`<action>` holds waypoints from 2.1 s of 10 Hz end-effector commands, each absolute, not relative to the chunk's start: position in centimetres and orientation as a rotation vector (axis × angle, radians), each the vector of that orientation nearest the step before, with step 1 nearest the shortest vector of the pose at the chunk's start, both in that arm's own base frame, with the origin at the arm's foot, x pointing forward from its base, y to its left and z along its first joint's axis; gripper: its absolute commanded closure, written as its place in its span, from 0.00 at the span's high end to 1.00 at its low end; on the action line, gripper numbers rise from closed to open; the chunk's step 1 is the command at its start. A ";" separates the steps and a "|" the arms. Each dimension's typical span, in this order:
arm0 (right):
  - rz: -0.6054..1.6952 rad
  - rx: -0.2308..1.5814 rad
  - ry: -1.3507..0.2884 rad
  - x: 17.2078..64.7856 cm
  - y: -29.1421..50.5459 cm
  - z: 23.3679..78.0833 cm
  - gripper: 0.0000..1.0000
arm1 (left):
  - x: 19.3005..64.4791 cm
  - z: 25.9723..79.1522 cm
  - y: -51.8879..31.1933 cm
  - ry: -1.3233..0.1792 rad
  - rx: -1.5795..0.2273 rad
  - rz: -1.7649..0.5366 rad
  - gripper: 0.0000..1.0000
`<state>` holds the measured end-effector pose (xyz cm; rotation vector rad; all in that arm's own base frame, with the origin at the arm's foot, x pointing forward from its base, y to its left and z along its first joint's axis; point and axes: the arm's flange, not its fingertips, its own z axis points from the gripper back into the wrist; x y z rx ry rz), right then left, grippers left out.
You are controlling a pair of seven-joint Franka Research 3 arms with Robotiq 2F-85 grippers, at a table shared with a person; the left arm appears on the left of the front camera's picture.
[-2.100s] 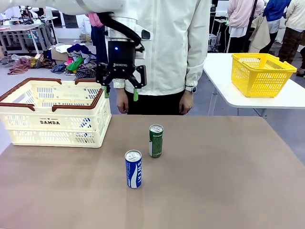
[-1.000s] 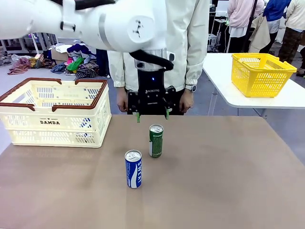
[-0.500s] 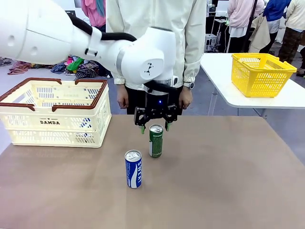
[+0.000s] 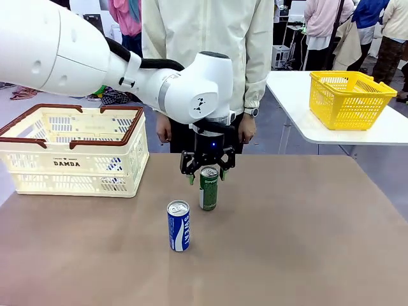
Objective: Place the drinks into the Shopping basket.
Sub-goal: Pick up one drink and place it into the Shopping basket.
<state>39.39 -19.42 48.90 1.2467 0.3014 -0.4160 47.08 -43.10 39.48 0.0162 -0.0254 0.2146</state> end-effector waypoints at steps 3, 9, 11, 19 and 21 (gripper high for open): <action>-0.433 1.228 0.310 39.2 -19.3 49.2 1.00 | 46.8 38.6 -43.5 -0.036 0.011 0.191 1.00; -0.433 1.228 0.310 39.2 -19.3 49.2 1.00 | 46.5 38.2 -43.4 -0.104 0.061 0.159 0.00; -0.433 1.228 0.310 39.2 -19.3 49.2 1.00 | 46.7 38.1 -43.3 -0.111 0.080 0.154 0.00; -0.433 1.228 0.310 39.2 -19.3 49.2 1.00 | 54.9 64.2 -23.6 -0.268 -0.115 -0.078 0.00; -0.433 1.228 0.310 39.2 -19.3 49.2 1.00 | 55.9 64.9 -16.2 -0.298 -0.180 -0.043 0.00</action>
